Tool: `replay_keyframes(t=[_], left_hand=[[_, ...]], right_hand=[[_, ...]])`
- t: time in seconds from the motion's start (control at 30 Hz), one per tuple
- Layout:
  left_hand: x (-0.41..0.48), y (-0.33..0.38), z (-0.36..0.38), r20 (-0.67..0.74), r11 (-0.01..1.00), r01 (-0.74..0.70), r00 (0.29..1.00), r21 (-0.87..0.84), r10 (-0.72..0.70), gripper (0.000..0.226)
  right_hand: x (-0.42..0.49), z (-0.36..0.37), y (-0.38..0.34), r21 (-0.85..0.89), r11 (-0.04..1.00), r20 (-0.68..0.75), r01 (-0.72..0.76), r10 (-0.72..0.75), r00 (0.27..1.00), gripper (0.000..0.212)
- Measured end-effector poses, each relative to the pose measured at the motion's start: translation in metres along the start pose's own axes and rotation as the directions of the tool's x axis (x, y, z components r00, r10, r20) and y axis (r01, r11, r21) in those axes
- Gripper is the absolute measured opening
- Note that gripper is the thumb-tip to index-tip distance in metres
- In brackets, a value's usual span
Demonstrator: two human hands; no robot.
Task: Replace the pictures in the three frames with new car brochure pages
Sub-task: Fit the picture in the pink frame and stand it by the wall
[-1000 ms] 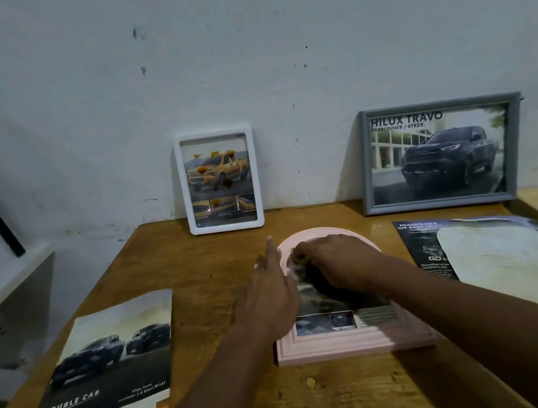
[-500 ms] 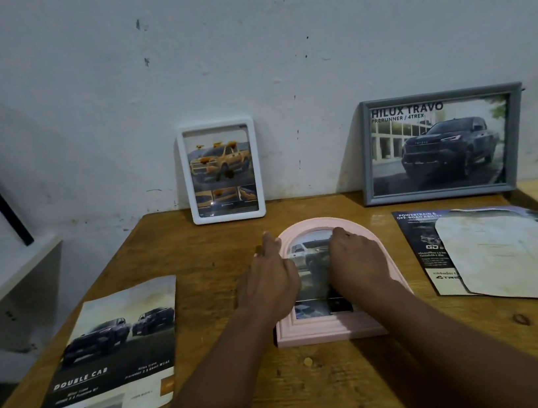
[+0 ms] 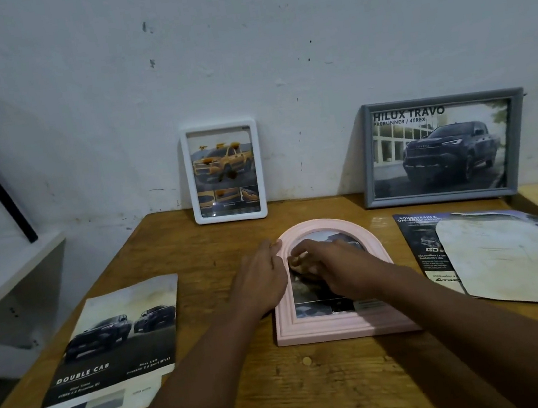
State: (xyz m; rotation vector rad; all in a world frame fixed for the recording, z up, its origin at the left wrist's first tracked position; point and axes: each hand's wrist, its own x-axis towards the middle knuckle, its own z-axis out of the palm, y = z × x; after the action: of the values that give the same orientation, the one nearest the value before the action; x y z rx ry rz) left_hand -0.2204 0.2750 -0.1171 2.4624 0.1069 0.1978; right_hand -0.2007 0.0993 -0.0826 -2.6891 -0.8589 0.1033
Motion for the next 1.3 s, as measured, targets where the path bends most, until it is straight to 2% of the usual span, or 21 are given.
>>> replay_keyframes(t=[0.13,0.27,0.43,0.53,0.63,0.77,0.9,1.0,1.13,1.23,1.3], left_hand=[[-0.007,-0.003,0.004,-0.013,0.998,-0.044,0.999,0.050,0.045,0.049],[-0.010,-0.001,0.002,-0.002,0.996,-0.053,0.999,0.078,0.053,0.053],[-0.009,-0.002,0.004,-0.017,0.993,-0.068,0.997,0.098,0.070,0.049],[-0.009,-0.001,0.003,-0.021,0.992,-0.075,0.997,0.101,0.078,0.047],[-0.007,-0.002,0.004,-0.025,0.993,-0.074,0.997,0.095,0.077,0.047],[-0.005,-0.004,0.005,-0.027,0.992,-0.076,0.996,0.103,0.079,0.047],[-0.007,-0.005,0.005,-0.035,0.991,-0.092,0.995,0.094,0.096,0.046],[-0.008,-0.003,0.004,-0.031,0.991,-0.102,0.994,0.087,0.105,0.049],[-0.003,-0.004,0.000,-0.045,0.991,-0.108,0.993,0.084,0.112,0.048],[0.000,-0.007,-0.005,-0.059,0.990,-0.103,0.992,0.095,0.109,0.046],[-0.001,-0.010,-0.004,-0.058,0.991,-0.094,0.993,0.099,0.100,0.046]], right_hand=[[-0.013,-0.010,0.013,-0.144,0.989,0.026,0.045,-0.041,0.999,0.062],[-0.037,-0.018,0.026,-0.265,0.964,-0.021,-0.033,0.028,0.999,0.052],[-0.053,-0.002,-0.002,-0.250,0.939,-0.218,-0.238,0.185,0.958,0.048],[-0.048,0.011,-0.024,-0.077,0.934,-0.280,-0.348,0.315,0.907,0.053],[-0.041,0.022,-0.040,0.101,0.951,-0.280,-0.292,0.309,0.909,0.057],[-0.040,0.020,-0.043,0.248,0.956,-0.140,-0.157,0.196,0.971,0.058],[-0.047,0.004,-0.020,0.181,0.983,-0.007,-0.014,0.016,1.000,0.045],[-0.057,-0.009,0.000,0.074,0.996,0.039,0.052,-0.055,0.998,0.047],[-0.072,-0.019,0.026,-0.084,0.996,-0.030,-0.002,-0.001,1.000,0.041],[-0.076,-0.013,0.015,-0.142,0.988,-0.081,-0.065,0.054,0.995,0.044],[-0.076,0.000,-0.005,-0.143,0.976,-0.189,-0.163,0.135,0.973,0.046]])
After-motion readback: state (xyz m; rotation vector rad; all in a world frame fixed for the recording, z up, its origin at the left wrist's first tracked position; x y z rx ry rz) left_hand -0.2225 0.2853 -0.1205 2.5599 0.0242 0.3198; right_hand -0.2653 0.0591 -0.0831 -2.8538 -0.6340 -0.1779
